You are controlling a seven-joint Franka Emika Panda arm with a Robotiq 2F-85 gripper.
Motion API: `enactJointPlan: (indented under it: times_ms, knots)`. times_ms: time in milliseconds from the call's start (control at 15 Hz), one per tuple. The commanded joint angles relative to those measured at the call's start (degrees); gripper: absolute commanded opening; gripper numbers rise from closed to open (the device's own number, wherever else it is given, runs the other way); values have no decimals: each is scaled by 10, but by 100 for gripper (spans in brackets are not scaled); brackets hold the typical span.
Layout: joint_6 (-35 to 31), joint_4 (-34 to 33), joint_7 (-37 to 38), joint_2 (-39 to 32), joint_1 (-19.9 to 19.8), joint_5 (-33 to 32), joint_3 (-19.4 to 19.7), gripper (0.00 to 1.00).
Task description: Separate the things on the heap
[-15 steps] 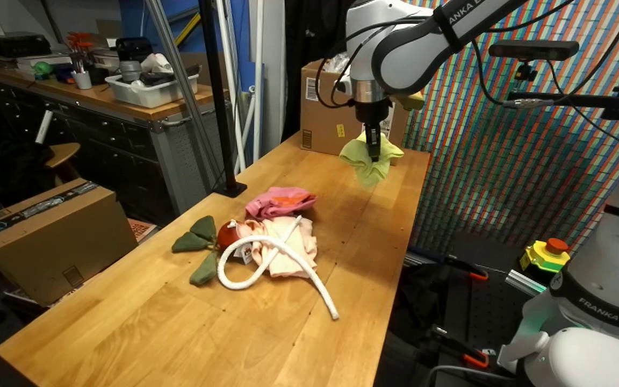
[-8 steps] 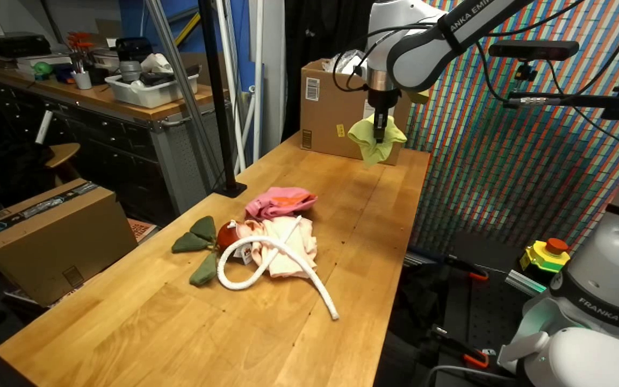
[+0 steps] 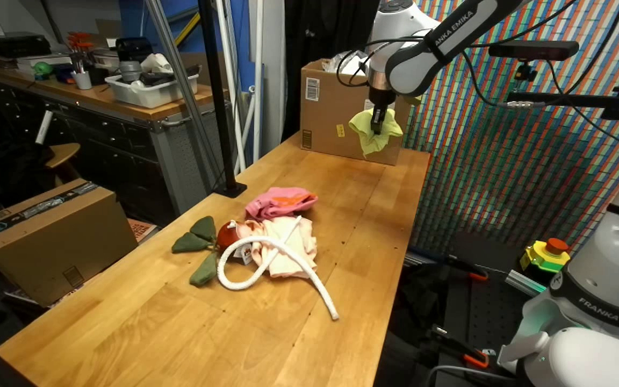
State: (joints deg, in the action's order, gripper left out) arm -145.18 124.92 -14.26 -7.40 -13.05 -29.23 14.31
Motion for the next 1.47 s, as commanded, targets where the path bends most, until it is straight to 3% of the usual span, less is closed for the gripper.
enactJointPlan:
  times_ms: [0, 133, 200, 267, 800, 1400]
  knots:
    - [-34, -52, 62, -48, -1, -42, 19, 7]
    - [-45, -68, 98, -65, 2, -68, 30, 12]
    - [-47, -75, 115, -73, 4, -79, 35, 40]
    - [-46, -82, 127, -79, 5, -87, 38, 41]
    - [-37, -94, 154, -94, 8, -92, 33, 100]
    - [-84, 4, -65, -40, 0, 150, -88, 100]
